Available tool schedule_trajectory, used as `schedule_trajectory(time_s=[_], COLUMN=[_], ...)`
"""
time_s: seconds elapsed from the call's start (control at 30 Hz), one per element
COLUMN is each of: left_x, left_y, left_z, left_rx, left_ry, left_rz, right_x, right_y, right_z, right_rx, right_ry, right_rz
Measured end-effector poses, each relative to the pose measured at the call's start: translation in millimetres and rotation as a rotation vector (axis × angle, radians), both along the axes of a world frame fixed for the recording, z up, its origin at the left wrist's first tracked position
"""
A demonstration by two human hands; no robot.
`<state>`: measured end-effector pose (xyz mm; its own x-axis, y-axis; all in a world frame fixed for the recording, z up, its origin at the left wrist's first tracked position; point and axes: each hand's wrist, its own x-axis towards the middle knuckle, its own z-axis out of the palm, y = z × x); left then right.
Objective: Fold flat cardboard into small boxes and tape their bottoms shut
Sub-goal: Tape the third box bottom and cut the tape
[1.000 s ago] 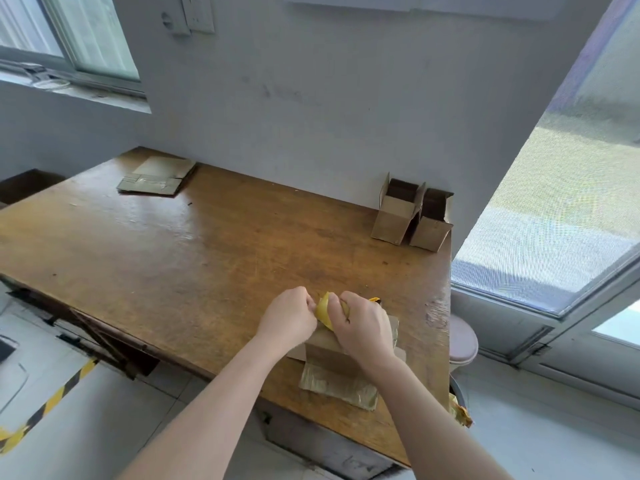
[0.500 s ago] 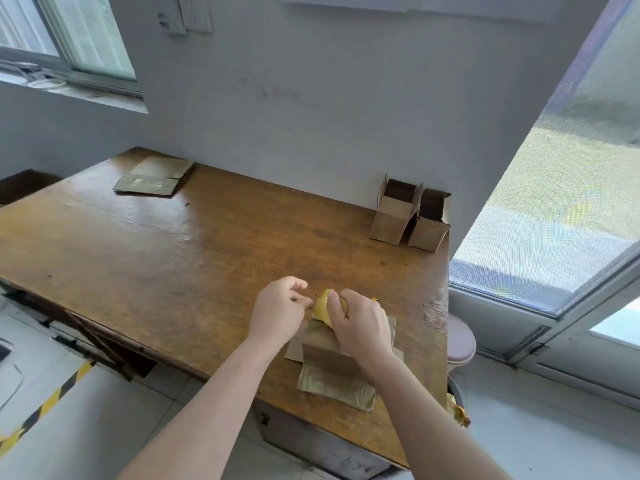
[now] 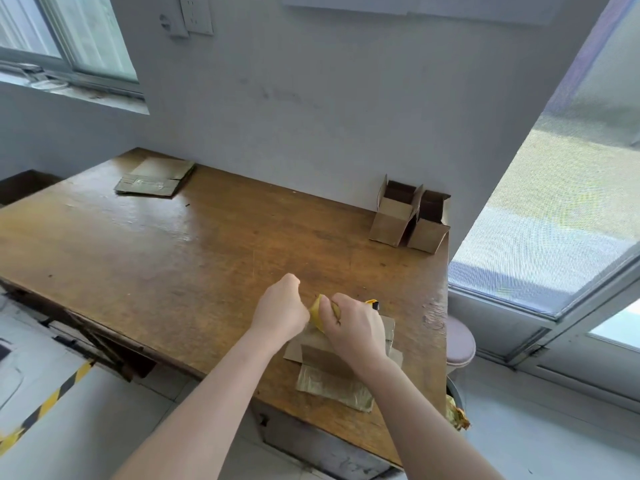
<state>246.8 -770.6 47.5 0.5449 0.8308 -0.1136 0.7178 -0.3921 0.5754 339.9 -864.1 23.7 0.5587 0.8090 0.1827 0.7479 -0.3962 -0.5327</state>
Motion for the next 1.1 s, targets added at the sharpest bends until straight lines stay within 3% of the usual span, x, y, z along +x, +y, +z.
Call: schedule_trajectory(time_s=[0.17,0.43,0.5,0.63,0.77,1.1], left_x=[2,-2,-4,-12,-13,-6], left_y=[-9,7,10,13,8,7], left_z=[-1,-10,-10,-11,-10,-3], left_rx=[0.006,-0.351,-0.341,-0.28,-0.3,-0.443], left_ry=[0.034,-0.185,-0.218,-0.123,-0.162,-0.07], left_rz=[-0.07,0.068,0.073,0.038,0.06,0.01], right_x=[0,3,4,4,3,3], right_y=[-1,-2,-1,1,3,0], right_z=[1,2,2,1,1,1], right_rx=[-0.005,0.028,0.031,0.032,0.044,0.037], right_ry=[-0.01,0.039,0.048,0.058,0.05,0.034], right_rz=[0.002,0.016,0.009,-0.003,-0.006,-0.001])
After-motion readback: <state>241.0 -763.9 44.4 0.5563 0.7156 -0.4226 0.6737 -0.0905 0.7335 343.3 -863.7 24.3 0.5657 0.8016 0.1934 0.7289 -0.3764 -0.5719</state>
